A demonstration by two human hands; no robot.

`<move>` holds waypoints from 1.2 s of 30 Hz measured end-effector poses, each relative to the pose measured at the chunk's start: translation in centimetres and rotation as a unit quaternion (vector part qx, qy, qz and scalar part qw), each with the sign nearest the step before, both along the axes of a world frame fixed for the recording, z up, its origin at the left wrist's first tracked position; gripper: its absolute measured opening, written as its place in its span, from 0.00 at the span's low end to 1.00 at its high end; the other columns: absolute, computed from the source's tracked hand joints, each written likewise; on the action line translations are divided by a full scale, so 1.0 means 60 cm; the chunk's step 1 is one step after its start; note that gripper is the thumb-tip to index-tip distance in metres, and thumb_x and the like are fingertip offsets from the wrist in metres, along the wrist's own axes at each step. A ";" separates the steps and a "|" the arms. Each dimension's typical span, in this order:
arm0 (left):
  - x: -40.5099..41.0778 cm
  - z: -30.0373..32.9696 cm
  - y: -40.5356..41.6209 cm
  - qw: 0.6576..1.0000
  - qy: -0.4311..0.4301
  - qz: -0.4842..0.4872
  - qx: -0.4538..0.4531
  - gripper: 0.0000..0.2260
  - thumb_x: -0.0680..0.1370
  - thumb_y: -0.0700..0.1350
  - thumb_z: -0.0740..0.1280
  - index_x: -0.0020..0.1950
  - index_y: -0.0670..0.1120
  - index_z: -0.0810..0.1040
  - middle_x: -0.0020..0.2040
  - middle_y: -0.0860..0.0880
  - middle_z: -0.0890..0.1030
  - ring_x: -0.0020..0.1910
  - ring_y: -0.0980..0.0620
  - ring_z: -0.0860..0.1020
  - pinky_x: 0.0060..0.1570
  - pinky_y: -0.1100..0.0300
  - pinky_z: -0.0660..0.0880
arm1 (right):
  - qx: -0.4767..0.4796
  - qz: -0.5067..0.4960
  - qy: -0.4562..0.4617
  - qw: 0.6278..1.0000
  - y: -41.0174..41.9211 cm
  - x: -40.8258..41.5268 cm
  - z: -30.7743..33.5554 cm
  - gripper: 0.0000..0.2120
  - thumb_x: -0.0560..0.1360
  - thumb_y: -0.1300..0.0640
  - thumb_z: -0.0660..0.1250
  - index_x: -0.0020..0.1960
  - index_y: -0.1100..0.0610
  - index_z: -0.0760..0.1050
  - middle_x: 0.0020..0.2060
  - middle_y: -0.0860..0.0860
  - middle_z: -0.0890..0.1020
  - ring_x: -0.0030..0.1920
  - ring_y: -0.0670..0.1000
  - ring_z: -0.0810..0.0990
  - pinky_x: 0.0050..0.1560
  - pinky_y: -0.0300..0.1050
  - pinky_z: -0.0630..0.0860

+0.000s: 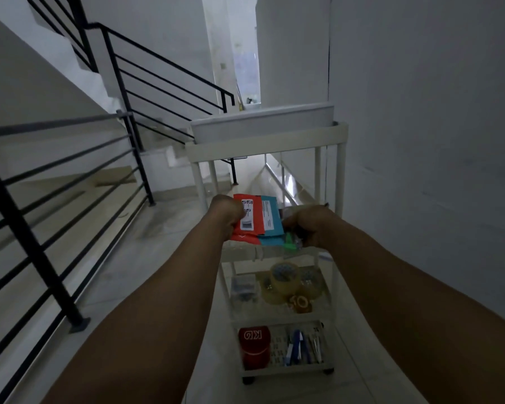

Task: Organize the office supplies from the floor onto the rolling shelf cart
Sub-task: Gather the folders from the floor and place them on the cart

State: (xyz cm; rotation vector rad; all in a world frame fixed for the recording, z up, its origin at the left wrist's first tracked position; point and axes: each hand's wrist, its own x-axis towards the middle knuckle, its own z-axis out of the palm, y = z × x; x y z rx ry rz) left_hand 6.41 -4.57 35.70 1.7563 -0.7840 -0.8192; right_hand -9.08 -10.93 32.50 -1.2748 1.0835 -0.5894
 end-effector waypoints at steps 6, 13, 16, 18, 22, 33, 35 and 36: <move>0.033 -0.023 -0.069 1.000 -0.016 0.004 0.022 0.06 0.78 0.31 0.61 0.42 0.38 0.71 0.36 0.42 0.77 0.31 0.47 0.78 0.22 0.57 0.78 | 0.043 -0.005 0.012 0.999 -0.060 0.047 -0.020 0.06 0.78 0.64 0.62 0.43 0.59 0.72 0.41 0.56 0.81 0.42 0.52 0.81 0.45 0.46 0.79; 0.088 -0.064 -0.144 0.994 -0.076 0.045 0.070 0.04 0.75 0.36 0.66 0.42 0.37 0.73 0.51 0.37 0.82 0.49 0.38 0.82 0.51 0.44 0.80 | 0.044 -0.007 0.074 0.996 -0.144 0.123 -0.063 0.08 0.75 0.61 0.68 0.53 0.62 0.74 0.49 0.58 0.81 0.49 0.55 0.82 0.43 0.48 0.80; 0.096 -0.076 -0.151 0.986 -0.126 0.054 0.100 0.09 0.75 0.37 0.68 0.52 0.34 0.76 0.53 0.36 0.81 0.51 0.38 0.81 0.50 0.52 0.79 | 0.016 -0.042 0.096 0.994 -0.158 0.148 -0.087 0.09 0.69 0.63 0.74 0.42 0.60 0.74 0.49 0.60 0.82 0.49 0.58 0.83 0.50 0.54 0.81; 0.100 -0.085 -0.155 0.972 -0.186 0.050 0.136 0.10 0.77 0.40 0.67 0.55 0.35 0.76 0.55 0.38 0.81 0.53 0.42 0.81 0.43 0.59 0.74 | -0.009 -0.051 0.120 0.991 -0.158 0.162 -0.097 0.11 0.67 0.62 0.76 0.39 0.59 0.73 0.47 0.60 0.83 0.47 0.57 0.84 0.48 0.53 0.82; 0.102 -0.111 -0.163 0.949 -0.272 0.055 0.148 0.14 0.79 0.39 0.62 0.65 0.37 0.71 0.65 0.39 0.73 0.62 0.43 0.75 0.49 0.58 0.72 | -0.023 -0.040 0.134 0.990 -0.150 0.181 -0.098 0.10 0.68 0.59 0.76 0.40 0.61 0.76 0.38 0.57 0.82 0.36 0.53 0.82 0.28 0.40 0.79; 0.092 -0.165 -0.166 0.938 -0.319 0.033 0.132 0.20 0.78 0.43 0.64 0.69 0.39 0.68 0.65 0.41 0.70 0.56 0.47 0.74 0.44 0.60 0.72 | -0.176 -0.138 0.211 0.952 -0.155 0.194 -0.112 0.12 0.72 0.50 0.70 0.46 0.59 0.77 0.40 0.53 0.80 0.40 0.52 0.79 0.42 0.43 0.77; 0.088 -0.173 -0.158 0.932 -0.341 0.042 0.115 0.14 0.80 0.43 0.60 0.65 0.41 0.71 0.61 0.43 0.74 0.43 0.53 0.73 0.38 0.65 0.67 | -0.206 -0.139 0.238 0.939 -0.158 0.182 -0.117 0.13 0.71 0.49 0.70 0.44 0.60 0.77 0.39 0.52 0.80 0.39 0.51 0.78 0.41 0.43 0.77; 0.088 -0.175 -0.157 0.928 -0.357 0.041 0.103 0.12 0.80 0.43 0.60 0.62 0.42 0.73 0.60 0.43 0.76 0.43 0.52 0.73 0.41 0.64 0.68 | -0.222 -0.126 0.249 0.934 -0.155 0.177 -0.118 0.13 0.71 0.48 0.70 0.43 0.59 0.77 0.37 0.51 0.78 0.38 0.51 0.77 0.40 0.42 0.75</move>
